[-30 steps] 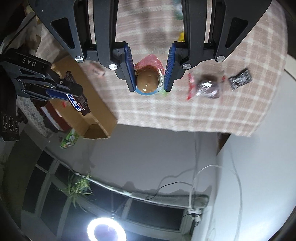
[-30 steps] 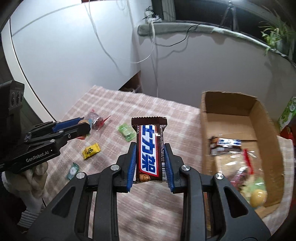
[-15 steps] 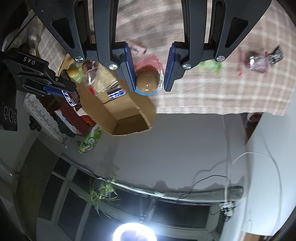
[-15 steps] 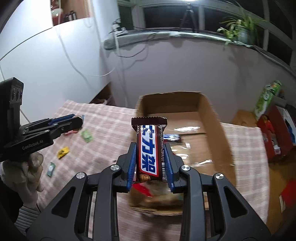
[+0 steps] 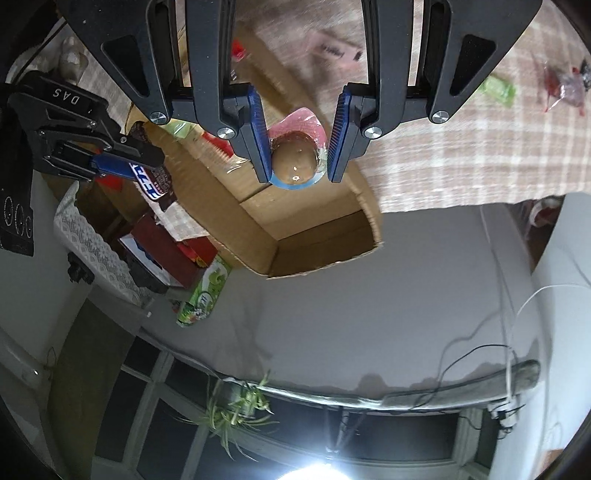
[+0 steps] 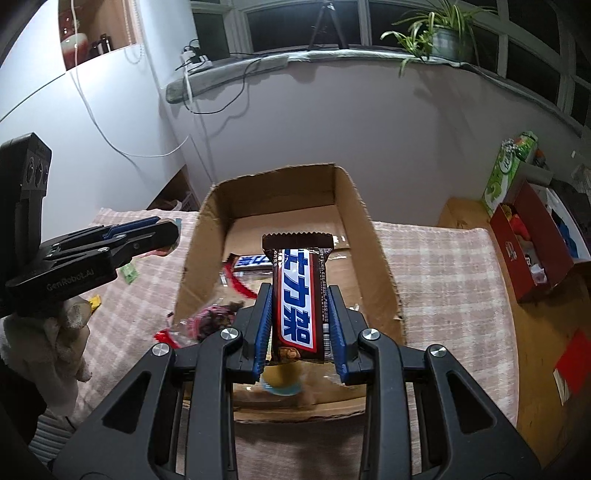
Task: Organize snacks
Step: 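Carry the jelly cup and chocolate bar over the box with both grippers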
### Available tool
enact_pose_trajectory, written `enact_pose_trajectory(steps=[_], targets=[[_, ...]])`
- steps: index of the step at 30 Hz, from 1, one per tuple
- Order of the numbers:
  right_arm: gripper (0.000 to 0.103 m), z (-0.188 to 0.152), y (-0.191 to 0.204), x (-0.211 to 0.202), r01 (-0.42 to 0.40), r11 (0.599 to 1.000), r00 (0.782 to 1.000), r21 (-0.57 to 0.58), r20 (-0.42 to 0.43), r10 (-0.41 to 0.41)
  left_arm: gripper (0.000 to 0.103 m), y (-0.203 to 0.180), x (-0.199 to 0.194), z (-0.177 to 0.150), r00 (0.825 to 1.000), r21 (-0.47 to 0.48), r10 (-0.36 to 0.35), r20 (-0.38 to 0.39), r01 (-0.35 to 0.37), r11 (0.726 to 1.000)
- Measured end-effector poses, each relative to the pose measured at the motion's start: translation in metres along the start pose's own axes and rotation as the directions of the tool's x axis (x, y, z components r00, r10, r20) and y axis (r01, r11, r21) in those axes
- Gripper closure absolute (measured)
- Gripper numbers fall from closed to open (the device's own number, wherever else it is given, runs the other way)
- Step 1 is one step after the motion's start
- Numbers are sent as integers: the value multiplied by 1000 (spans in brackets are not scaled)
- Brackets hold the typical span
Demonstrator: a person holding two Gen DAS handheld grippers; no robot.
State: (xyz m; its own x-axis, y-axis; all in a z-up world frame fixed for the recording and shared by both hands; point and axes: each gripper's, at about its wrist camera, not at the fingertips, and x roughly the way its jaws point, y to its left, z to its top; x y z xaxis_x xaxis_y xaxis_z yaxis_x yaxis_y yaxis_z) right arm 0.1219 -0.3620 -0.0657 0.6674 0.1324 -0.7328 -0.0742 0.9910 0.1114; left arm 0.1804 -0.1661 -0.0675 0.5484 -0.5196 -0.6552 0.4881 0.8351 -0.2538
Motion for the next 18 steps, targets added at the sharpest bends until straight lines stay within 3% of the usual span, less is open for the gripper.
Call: enact_pose_trajectory(steps=[18], targets=[[74,-2,-16,10,0,1000,1000,17,-19,0,74,-22,22,8,999,45,-21,-30,22,999]])
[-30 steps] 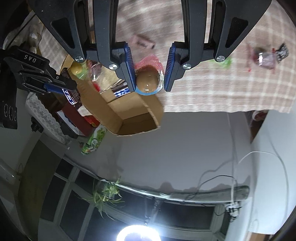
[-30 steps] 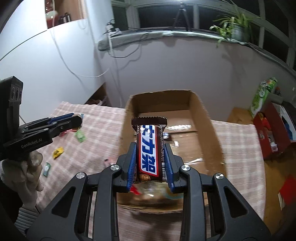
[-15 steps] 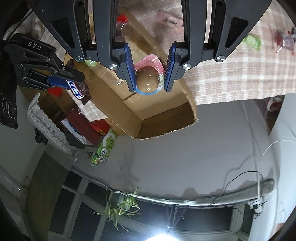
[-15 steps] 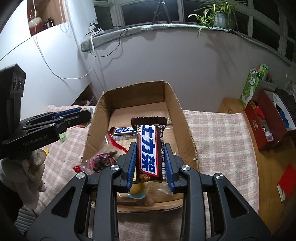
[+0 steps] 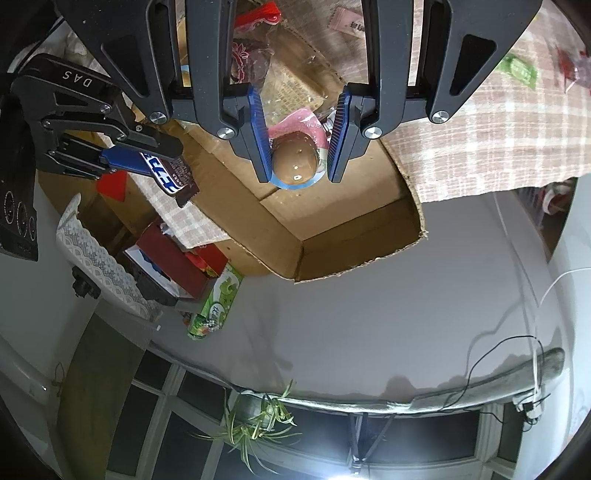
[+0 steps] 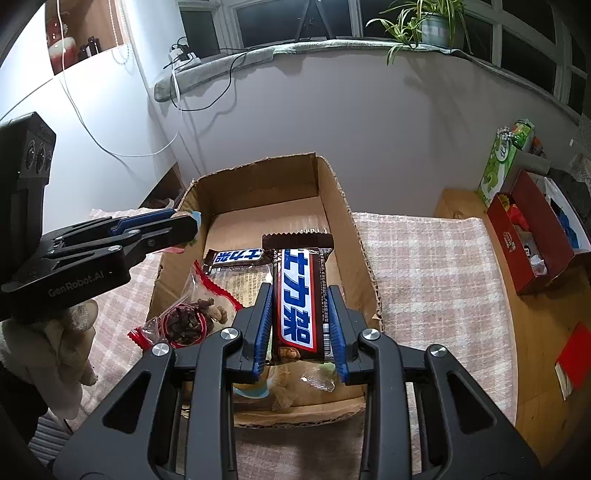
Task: Organize snacks
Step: 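Carry the jelly cup and chocolate bar over the box with both grippers, then open both grippers to drop the jelly cup and chocolate bar into the box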
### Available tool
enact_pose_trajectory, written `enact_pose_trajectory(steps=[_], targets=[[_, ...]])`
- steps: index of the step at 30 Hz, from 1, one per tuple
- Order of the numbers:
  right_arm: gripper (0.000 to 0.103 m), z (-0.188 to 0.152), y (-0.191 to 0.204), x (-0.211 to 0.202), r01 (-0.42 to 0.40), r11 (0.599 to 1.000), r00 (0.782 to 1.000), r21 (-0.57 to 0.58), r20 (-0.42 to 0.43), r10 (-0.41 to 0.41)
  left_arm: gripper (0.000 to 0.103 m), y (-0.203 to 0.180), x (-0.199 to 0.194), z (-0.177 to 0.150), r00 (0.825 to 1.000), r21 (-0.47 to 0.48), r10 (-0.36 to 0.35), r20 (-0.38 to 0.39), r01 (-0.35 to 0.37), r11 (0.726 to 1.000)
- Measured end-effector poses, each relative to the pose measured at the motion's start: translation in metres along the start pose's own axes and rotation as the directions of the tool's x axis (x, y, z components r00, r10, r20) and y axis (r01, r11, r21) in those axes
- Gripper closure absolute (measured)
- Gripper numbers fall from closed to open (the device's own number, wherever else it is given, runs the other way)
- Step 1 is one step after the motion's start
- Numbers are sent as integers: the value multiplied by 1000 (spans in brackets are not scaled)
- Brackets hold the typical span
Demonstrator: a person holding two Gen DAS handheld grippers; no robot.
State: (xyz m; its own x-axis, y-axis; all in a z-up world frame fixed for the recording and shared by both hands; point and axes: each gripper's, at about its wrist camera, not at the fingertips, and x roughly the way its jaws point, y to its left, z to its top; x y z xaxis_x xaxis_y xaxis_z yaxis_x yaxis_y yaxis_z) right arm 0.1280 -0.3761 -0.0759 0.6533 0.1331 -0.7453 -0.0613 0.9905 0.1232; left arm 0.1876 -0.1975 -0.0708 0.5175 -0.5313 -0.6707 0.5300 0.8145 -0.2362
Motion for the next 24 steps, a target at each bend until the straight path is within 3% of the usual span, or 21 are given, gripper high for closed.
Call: enact_pose_trajectory(steps=[3,4,5,6,7,24], targets=[[73,0,1,1,6,1000,1000,-4,2,-6,71,0,0,0,1000,0,1,0,-1,1000],[66,-1,1,1,8,1000,1000,-7,1,-8,67,0,0,1,1000,-1,0,-1,0,1000],[57,-1,2,1,11,1000,1000,-10,5,-11,52,0,0,1,1000,-2,1,-2,-1,1000],[33,-1,3,-1,22,1000,1000,-17,18,-22,37,0,0,2,1000,-4,5,-1,-5,1000],[19,-1,4,-3,30,999,999,-22,34,-29,35,0,-1,2,1000,-4,8,5,-8,1000],[18,-2,10,-15,46,998,998,-33,50,-44,35,8,-24,-2,999,-21,23,39,-22,1000]])
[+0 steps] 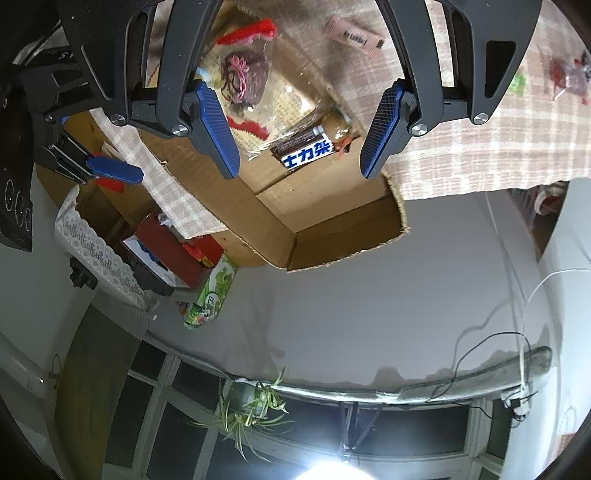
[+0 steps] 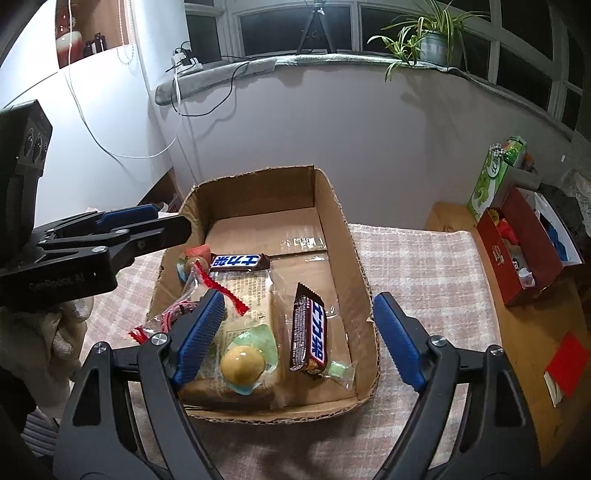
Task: Organize snacks
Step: 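Open both grippers to drop the jelly cup and chocolate bar into the box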
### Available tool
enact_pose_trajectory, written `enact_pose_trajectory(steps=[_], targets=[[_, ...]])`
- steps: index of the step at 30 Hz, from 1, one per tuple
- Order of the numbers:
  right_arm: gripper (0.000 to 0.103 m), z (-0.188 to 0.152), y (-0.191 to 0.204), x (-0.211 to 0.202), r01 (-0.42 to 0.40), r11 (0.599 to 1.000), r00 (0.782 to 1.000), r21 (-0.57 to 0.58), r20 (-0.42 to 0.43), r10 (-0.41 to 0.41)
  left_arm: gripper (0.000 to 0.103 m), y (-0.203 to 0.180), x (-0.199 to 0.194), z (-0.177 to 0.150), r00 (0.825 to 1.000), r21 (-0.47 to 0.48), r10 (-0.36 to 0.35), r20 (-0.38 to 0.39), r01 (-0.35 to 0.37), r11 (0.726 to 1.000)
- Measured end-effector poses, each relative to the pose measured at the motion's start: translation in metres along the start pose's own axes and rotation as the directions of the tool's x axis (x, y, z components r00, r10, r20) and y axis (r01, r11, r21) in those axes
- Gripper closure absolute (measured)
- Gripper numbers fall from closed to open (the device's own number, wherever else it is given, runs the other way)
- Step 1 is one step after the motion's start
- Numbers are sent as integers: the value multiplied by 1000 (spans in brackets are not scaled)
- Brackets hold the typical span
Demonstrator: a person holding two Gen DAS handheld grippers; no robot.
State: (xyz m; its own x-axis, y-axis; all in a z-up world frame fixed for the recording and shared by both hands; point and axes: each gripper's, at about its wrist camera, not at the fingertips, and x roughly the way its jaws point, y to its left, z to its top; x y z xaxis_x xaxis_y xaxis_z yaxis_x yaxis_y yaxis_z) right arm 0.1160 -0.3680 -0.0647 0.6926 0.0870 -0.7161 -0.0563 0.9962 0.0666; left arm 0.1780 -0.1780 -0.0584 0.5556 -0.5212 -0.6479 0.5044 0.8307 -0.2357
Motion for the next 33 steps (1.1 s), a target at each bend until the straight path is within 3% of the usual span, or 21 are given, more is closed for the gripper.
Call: enact_pose_trajectory(steps=[9,20,30,33], targets=[[18,-3,34,-22,-46,998,999,-39,28,47,35,23,-43,-20,999,-49,24,33,-23,999],[18,-11,93,-34,-145,982,989,-122,23,149,35,81,-101,-56,992,-150,112,58,-102,983],[18,-3,153,-11,-266,948,964,-175,-34,264,36,132,-130,-94,981,-194,192,0,-189,963],[18,2,177,4,-310,930,951,-200,-80,300,44,144,-129,-104,981,-190,191,-35,-195,962]])
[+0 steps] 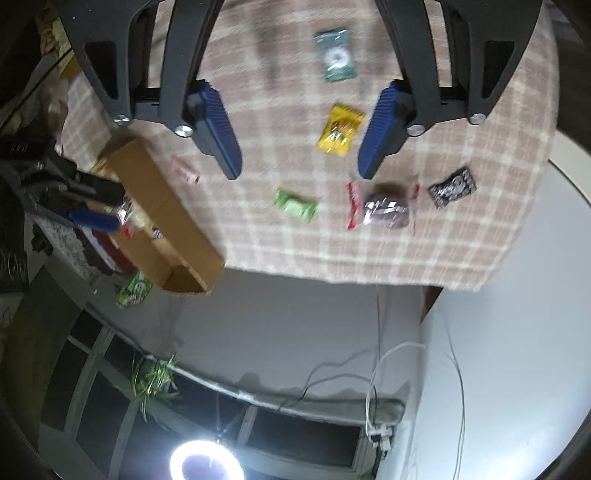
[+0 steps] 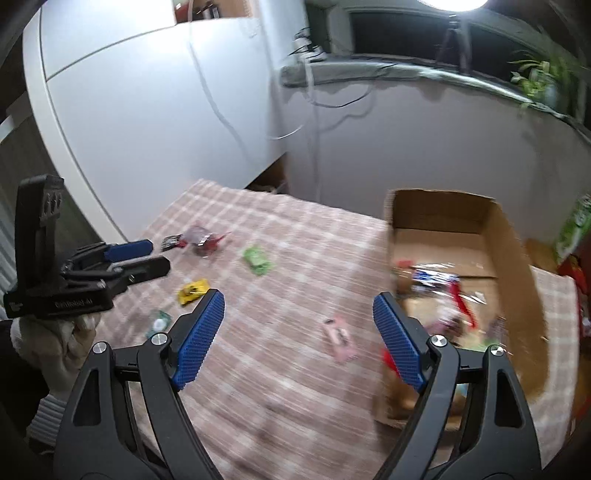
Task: Organize snacks
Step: 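Open both grippers to drop the jelly cup and chocolate bar into the box, then close the right gripper on the green candy while the left gripper approaches the yellow candy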
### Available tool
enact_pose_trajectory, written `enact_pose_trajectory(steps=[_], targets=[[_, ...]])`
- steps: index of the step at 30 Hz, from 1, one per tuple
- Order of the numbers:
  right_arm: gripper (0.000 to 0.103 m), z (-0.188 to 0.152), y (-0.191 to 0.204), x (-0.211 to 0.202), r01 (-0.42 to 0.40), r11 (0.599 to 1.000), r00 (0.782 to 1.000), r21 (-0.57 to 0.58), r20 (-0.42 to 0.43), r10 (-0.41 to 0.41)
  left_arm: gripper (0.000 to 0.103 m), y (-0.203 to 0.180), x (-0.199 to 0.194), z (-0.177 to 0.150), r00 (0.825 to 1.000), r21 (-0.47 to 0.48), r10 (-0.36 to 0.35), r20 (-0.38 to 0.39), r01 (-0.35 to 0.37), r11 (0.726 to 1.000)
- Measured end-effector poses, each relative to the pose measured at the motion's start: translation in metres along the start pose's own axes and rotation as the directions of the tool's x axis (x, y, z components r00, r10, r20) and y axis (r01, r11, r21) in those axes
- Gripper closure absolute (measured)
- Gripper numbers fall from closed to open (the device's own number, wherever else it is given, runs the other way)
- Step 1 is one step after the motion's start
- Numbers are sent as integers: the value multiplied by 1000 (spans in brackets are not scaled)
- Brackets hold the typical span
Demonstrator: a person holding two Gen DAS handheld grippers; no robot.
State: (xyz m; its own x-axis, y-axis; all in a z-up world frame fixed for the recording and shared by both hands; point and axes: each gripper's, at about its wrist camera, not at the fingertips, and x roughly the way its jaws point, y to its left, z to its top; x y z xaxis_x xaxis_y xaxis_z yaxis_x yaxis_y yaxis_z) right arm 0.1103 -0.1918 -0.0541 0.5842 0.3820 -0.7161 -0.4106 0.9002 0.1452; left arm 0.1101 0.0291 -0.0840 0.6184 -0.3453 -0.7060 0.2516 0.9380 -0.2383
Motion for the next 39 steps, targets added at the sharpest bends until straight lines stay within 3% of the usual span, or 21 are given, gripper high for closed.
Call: enact_pose_trajectory(steps=[8,12,15,18,28,30,35,39], targets=[[22,28,30,58,-70,996,988,-47,-139,63,56,11,22,-14,996,60,4,-86,2,998],[29,38,35,96,-98,995,965,-34,-249,87,62,18,33,-17,993,61,-5,-117,13,998],[41,42,38,123,-118,993,939,-23,-328,104,63,22,41,-19,990,62,-9,-142,18,998],[42,47,40,147,-110,994,925,-30,-369,91,63,27,50,-21,986,63,-9,-164,20,998],[47,51,47,194,-57,994,907,-91,-422,13,64,29,67,-24,981,72,-15,-192,29,997],[55,50,48,197,-63,993,902,-96,-432,15,68,29,67,-25,982,79,-13,-191,28,996],[60,45,56,198,-26,985,907,-170,-418,-48,75,30,69,-24,983,94,0,-186,18,995],[77,44,57,196,10,980,912,-201,-400,-91,81,25,72,-24,983,127,26,-180,-3,992]])
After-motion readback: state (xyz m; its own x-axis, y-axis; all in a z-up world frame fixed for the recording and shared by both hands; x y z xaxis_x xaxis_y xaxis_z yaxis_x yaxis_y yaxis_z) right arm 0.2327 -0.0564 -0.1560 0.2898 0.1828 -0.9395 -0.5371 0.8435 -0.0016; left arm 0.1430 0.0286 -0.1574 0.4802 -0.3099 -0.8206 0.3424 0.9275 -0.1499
